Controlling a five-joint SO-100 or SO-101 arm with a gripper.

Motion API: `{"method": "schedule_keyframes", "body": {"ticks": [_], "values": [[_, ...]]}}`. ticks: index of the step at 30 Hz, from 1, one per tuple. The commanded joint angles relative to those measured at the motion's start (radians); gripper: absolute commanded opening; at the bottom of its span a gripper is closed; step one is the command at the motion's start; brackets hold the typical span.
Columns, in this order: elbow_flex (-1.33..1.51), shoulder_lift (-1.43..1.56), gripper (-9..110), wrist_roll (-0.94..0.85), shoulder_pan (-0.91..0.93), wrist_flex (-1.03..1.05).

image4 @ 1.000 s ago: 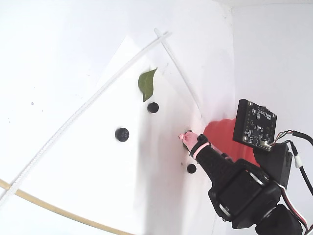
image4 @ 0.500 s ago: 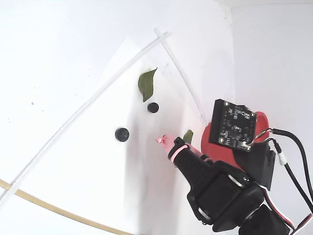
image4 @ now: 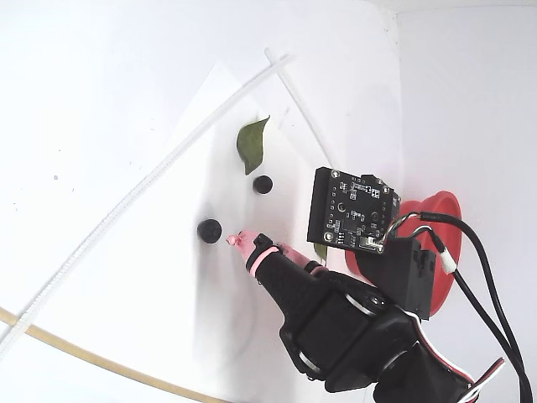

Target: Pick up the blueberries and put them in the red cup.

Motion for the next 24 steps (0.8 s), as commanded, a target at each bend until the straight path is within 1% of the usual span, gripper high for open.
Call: {"method": "schedule_keyframes", "body": {"ticks": [1, 24], "values": [[-0.017, -0.003, 17, 0.005, -0.011, -0.046], [-0.058, -0.181, 18, -0.012, -0.009, -0.192]]}}
